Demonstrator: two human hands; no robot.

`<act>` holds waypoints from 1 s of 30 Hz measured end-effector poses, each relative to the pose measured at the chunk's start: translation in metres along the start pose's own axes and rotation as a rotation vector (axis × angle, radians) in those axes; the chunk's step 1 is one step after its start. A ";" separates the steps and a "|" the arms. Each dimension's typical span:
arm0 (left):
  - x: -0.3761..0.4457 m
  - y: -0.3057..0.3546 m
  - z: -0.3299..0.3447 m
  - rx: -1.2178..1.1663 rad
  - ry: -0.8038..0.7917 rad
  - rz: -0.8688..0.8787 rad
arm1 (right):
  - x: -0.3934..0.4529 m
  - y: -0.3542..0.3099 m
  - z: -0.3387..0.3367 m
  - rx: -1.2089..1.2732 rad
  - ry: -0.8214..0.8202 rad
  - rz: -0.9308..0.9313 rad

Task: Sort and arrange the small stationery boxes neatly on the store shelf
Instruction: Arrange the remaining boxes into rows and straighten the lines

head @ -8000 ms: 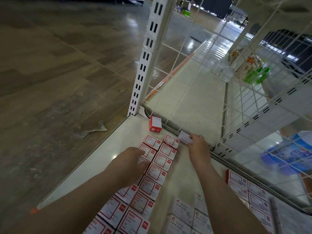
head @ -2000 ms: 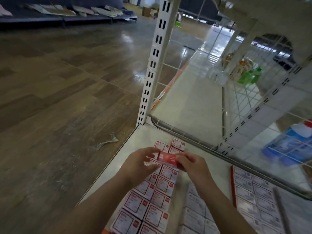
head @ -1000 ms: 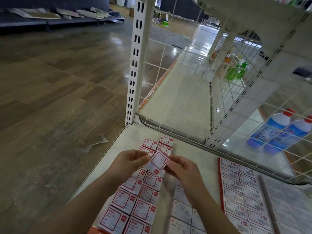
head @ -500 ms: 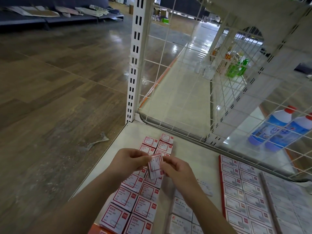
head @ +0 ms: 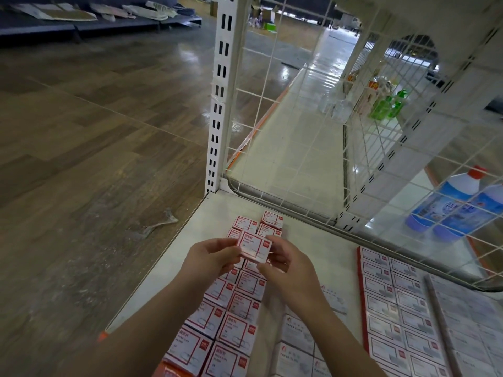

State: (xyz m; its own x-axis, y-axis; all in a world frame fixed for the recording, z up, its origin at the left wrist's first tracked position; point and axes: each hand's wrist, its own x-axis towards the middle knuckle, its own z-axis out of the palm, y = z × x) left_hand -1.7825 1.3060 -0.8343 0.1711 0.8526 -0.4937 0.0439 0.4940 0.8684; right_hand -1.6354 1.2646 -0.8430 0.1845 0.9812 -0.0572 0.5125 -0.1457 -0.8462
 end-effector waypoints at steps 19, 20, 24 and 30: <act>0.003 -0.005 0.004 0.430 -0.076 0.170 | 0.002 0.012 -0.006 -0.088 -0.001 -0.017; 0.004 -0.005 0.005 0.430 -0.075 0.168 | 0.003 0.012 -0.007 -0.084 -0.002 -0.016; 0.011 -0.006 0.007 0.429 -0.077 0.170 | 0.007 0.016 -0.006 -0.075 0.001 -0.002; 0.028 -0.007 0.014 0.472 0.027 0.161 | 0.020 0.023 -0.005 0.009 0.049 0.084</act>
State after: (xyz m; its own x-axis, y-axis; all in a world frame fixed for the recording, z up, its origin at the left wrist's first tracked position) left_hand -1.7643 1.3244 -0.8539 0.1876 0.9190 -0.3469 0.4606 0.2296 0.8574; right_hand -1.6153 1.2803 -0.8608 0.2676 0.9581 -0.1020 0.4861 -0.2257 -0.8442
